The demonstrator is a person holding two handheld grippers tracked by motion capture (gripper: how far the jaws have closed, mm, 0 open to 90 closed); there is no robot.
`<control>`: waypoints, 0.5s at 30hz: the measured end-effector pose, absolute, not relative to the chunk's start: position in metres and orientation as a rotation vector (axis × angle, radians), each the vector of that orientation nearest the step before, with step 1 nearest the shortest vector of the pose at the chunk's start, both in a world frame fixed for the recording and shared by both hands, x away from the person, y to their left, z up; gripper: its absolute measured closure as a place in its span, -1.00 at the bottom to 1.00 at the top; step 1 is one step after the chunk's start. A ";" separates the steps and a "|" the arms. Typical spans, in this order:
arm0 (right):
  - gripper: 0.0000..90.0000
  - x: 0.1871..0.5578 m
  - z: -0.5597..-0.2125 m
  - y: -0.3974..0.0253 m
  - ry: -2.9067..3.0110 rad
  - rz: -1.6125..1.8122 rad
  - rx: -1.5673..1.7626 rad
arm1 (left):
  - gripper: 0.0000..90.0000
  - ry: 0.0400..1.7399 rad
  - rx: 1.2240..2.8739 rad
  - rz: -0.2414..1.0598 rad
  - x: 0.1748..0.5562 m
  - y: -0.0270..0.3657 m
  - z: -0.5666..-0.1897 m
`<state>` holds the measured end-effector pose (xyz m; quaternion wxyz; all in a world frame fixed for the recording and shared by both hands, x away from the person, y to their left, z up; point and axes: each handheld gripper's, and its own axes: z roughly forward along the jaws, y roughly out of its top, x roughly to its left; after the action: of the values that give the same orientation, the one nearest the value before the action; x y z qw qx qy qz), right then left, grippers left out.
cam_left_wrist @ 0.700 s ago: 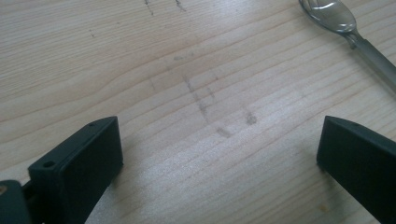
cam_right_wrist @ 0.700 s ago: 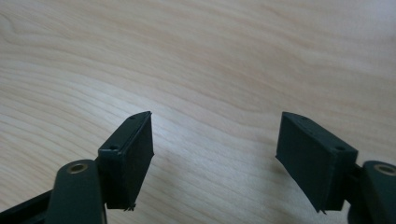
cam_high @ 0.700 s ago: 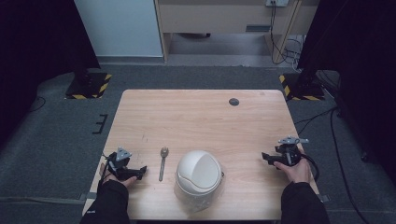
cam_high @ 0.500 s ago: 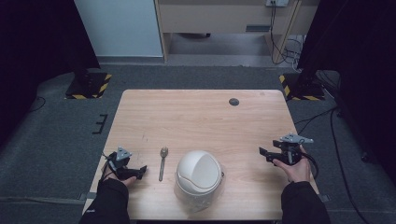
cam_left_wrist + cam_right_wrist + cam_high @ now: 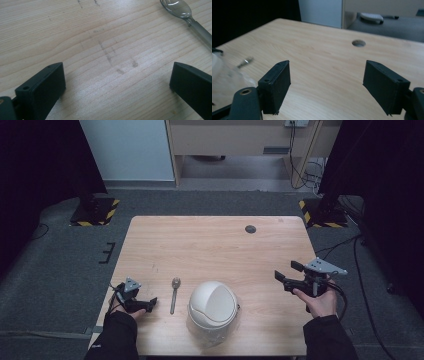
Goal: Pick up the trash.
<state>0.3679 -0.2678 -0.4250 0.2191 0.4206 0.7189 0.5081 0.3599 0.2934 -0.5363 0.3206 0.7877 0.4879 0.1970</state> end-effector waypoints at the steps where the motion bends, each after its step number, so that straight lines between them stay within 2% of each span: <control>1: -0.51 0.366 -0.418 -0.265 1.974 1.433 1.146 | -1.00 1.282 2.069 0.518 0.360 0.293 -0.536; 5: -0.53 0.355 -0.395 -0.254 1.942 1.526 1.074 | -1.00 1.282 2.070 0.518 0.360 0.293 -0.536; 15: -0.63 0.338 -0.376 -0.211 1.993 1.630 0.932 | -1.00 1.284 2.067 0.518 0.360 0.293 -0.536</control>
<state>0.3379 -0.2113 -0.3756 0.2002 0.3333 0.7131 0.5834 0.3598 0.2931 -0.5364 0.3209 0.7870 0.4887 0.1971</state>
